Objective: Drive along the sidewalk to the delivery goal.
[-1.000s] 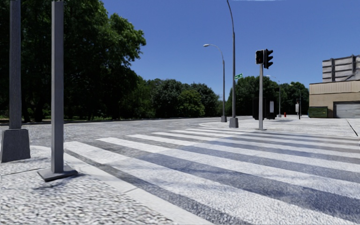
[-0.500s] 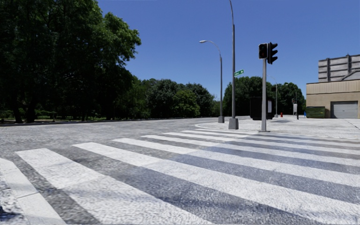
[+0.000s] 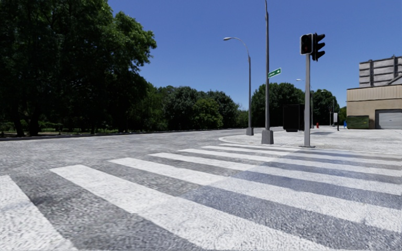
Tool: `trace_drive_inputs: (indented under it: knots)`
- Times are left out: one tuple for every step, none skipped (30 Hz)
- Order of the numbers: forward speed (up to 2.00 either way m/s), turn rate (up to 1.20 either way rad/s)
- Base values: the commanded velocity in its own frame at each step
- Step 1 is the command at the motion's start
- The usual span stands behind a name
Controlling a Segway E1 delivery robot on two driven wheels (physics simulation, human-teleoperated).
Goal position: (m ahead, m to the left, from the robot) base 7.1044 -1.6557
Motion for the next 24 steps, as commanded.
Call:
trace_drive_inputs:
  knots:
    - [1.58, 0.00]
    - [1.58, 0.00]
    - [1.62, 0.00]
    - [1.36, 0.00]
    - [1.26, 0.00]
    - [1.26, 0.00]
    - [1.26, 0.00]
    - [1.26, 0.00]
    - [1.26, 0.00]
    - [1.26, 0.00]
    - [1.26, 0.00]
    - [1.26, 0.00]
    - [1.26, 0.00]
    - [1.26, 0.00]
    - [1.26, 0.00]
    - [1.26, 0.00]
    - [1.26, 0.00]
    - [1.26, 0.00]
    - [1.26, 0.00]
    - [1.27, 0.00]
    - [1.29, 0.00]
    - [1.29, 0.00]
    - [1.29, 0.00]
    - [1.29, 0.00]
